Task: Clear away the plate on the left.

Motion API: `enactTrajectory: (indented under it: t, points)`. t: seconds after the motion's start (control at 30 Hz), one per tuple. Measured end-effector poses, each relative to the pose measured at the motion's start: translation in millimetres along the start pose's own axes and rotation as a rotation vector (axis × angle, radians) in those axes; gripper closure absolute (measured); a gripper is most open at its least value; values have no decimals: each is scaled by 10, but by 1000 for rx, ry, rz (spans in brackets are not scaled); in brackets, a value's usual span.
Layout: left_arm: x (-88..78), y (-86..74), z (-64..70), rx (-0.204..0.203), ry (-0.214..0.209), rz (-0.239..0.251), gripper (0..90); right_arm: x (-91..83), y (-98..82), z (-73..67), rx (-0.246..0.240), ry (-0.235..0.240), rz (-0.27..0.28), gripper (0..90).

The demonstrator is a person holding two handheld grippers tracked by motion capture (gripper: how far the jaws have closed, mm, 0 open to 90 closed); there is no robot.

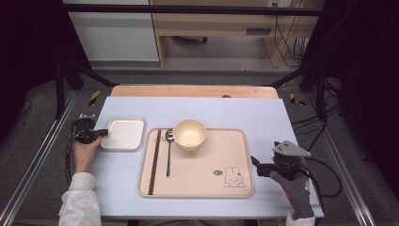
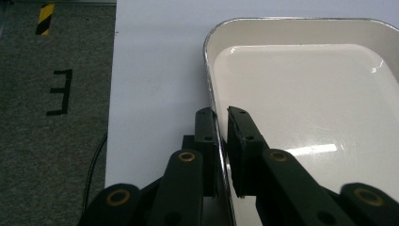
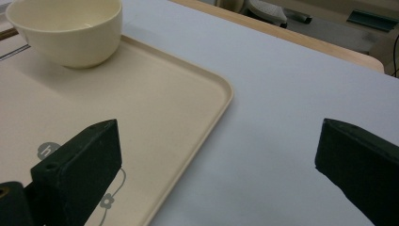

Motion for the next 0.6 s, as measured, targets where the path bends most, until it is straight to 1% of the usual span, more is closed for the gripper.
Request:
enactTrajectory:
  t: [0.1,0.2,0.23,0.27,0.33,0.43,0.47,0.5,0.53,0.6]
  points:
    - [-15,8,6,-9,1,7,843,4,-2,1,0,-2,-3,13]
    - [-87,46,23,-31,-7,42,858,7,-4,-3,3,-2,-4,13]
    - [-116,61,39,-29,0,51,863,7,-3,-2,0,-2,-4,13]
    - [-171,89,74,-18,11,70,872,8,-3,-6,3,-1,-3,13]
    - [-219,109,101,-17,12,89,881,8,-4,-3,1,-2,-3,13]
    - [-255,124,127,-13,17,104,888,6,-3,-3,2,-3,-3,13]
    - [-286,138,144,-4,21,115,889,6,-1,-1,-2,-4,-2,13]
    - [-286,138,144,-4,21,115,889,6,-1,-1,-2,-4,-2,13]
    - [-304,146,158,-7,19,127,889,5,-1,-1,-2,-3,-2,13]
    - [-332,158,174,6,34,141,890,5,-1,0,-4,-3,-1,13]
Point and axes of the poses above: each handheld gripper's, and its own axes: x roughly forward along the jaws, y roughly out of its top, z roughly to its right, the point moved 4 cm from there along x, roughly forward along the jaws, and after that the axes turned 4 degrees about y, right-handed, at the moved point
